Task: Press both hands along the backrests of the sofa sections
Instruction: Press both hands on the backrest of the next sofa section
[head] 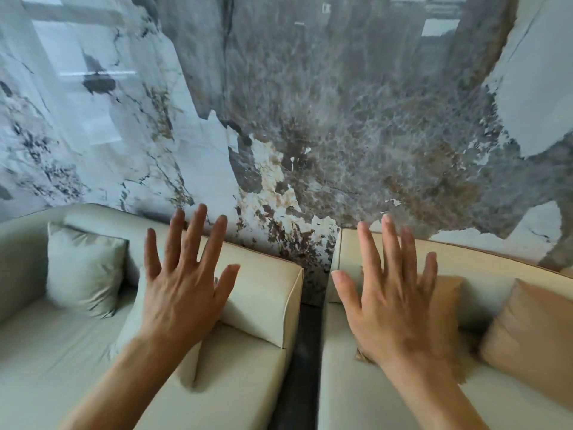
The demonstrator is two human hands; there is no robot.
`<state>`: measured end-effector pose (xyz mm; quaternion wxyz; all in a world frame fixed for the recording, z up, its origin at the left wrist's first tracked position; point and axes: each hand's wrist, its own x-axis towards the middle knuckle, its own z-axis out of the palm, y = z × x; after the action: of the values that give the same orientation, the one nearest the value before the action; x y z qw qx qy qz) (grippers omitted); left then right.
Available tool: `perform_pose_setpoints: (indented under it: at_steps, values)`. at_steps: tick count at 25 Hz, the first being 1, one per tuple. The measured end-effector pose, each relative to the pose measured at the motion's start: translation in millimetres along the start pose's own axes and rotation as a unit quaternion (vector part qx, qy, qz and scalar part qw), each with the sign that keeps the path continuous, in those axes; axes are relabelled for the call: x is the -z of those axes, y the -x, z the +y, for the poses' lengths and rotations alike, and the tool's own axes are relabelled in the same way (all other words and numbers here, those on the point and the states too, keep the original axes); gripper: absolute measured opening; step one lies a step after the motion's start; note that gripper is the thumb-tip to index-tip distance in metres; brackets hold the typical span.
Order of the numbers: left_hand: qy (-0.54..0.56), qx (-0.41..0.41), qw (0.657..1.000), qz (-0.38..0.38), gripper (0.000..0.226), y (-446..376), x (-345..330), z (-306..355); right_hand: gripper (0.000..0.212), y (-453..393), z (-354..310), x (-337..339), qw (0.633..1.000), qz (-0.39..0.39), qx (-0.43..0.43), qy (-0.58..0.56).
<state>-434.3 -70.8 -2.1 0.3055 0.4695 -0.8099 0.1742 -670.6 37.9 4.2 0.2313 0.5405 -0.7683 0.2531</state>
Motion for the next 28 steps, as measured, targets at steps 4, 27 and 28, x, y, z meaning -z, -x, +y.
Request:
perform_pose_setpoints:
  at_steps: [4,27,28]
  values:
    - [-0.014,0.015,1.0,-0.013,0.069,9.0,1.4,-51.7,0.07,-2.4,-52.7,-24.7,1.0,-0.015,0.016,-0.02]
    - [0.071,-0.103,0.971,-0.203,0.071,16.3,-483.7,-263.2,0.079,33.4,-158.1,-515.3,0.967,-0.212,-0.099,0.102]
    - [0.063,-0.108,0.969,-0.214,0.073,16.4,-511.3,-263.1,0.081,36.4,-150.5,-542.7,0.966,-0.214,-0.095,0.106]
